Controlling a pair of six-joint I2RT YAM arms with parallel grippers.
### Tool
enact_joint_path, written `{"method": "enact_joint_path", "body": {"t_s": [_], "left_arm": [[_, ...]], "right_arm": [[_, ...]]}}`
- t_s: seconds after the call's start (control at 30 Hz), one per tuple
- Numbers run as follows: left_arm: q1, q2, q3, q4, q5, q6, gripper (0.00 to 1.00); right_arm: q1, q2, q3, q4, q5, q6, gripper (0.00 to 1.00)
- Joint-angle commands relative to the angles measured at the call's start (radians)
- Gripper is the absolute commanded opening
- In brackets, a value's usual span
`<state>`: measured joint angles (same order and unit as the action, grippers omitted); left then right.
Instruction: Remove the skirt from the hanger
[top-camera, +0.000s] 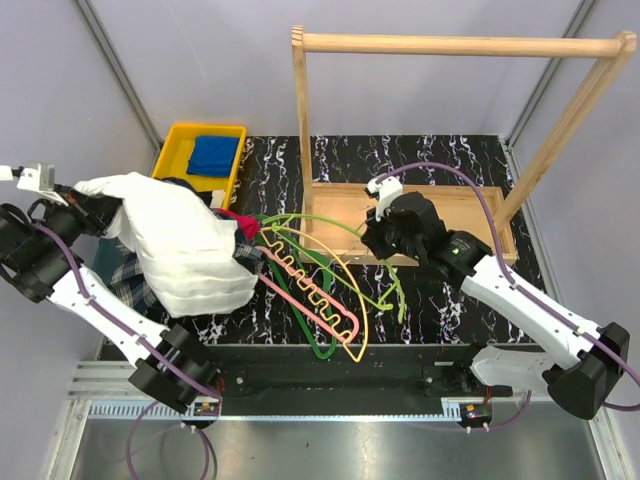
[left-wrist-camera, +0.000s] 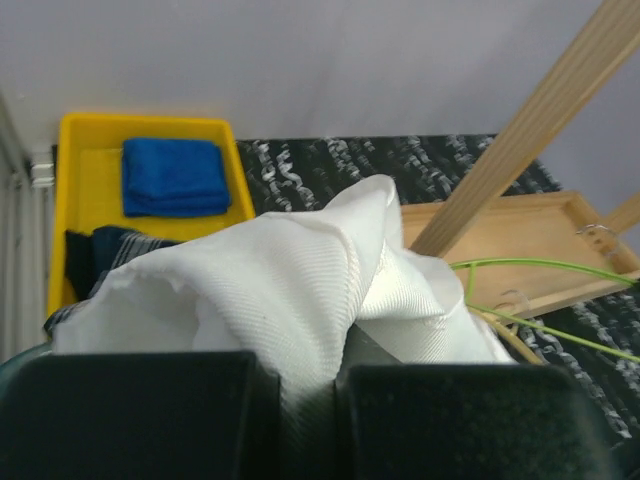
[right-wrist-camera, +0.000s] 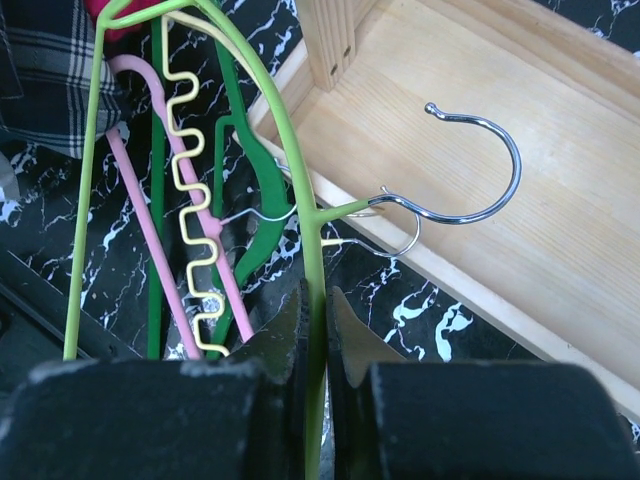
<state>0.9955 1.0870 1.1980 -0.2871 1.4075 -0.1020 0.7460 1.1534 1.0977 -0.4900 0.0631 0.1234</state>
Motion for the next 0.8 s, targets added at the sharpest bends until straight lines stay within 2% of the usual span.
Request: {"method": "enact_joint_path", "body": {"t_s": [0.0,0.07,0.17,0.23,0.33,0.37,0.43,0.47,0.53,0.57,0.6,0.7,0.77], "left_arm": [[-0.003,-0.045,0.003,-0.288,-0.206,0.473,0.28],[-0.003,-0.049,-0.011,-0.290,-0.308,0.499,0.60],[-0.003,-0.029,-0.009,-0.302,-0.416,0.533,0.81],[0.009,-0.013,0.017,-0.348,-0.423,0.535,0.99],[0.038,0.062,0.128,-0.465,-0.328,0.518,0.99],[0.045,0.085,0.214,-0.496,-0.258,0.503,0.99],[0.060,0.129,0.294,-0.544,-0.167,0.414,0.99],[0.063,0.166,0.360,-0.547,-0.056,0.375,0.99],[0.065,0.207,0.415,-0.549,0.077,0.265,0.99],[0.061,0.217,0.467,-0.549,0.196,0.230,0.99],[0.040,0.226,0.494,-0.547,0.244,0.160,0.99],[-0.014,0.231,0.574,-0.528,0.278,0.018,0.99],[-0.040,0.200,0.597,-0.515,0.277,-0.001,0.99]], "right_arm": [[0.009,0.008,-0.021,0.073,0.014,-0.001,0.00],[0.009,0.011,-0.044,0.079,0.011,0.001,0.00],[0.010,0.020,-0.079,0.096,0.006,0.010,0.00],[0.010,0.028,-0.091,0.114,0.007,0.016,0.00],[0.010,0.051,-0.107,0.137,0.010,0.016,0.00],[0.010,0.064,-0.113,0.145,0.017,0.016,0.00],[0.010,0.077,-0.117,0.168,0.021,0.013,0.00],[0.010,0.089,-0.122,0.174,0.020,0.013,0.00],[0.009,0.101,-0.124,0.197,0.017,0.010,0.00],[0.010,0.118,-0.125,0.206,0.015,0.012,0.00],[0.010,0.126,-0.127,0.226,0.011,0.012,0.00],[0.012,0.175,-0.133,0.289,-0.003,0.022,0.00],[0.013,0.228,-0.127,0.309,-0.022,0.031,0.00]]}}
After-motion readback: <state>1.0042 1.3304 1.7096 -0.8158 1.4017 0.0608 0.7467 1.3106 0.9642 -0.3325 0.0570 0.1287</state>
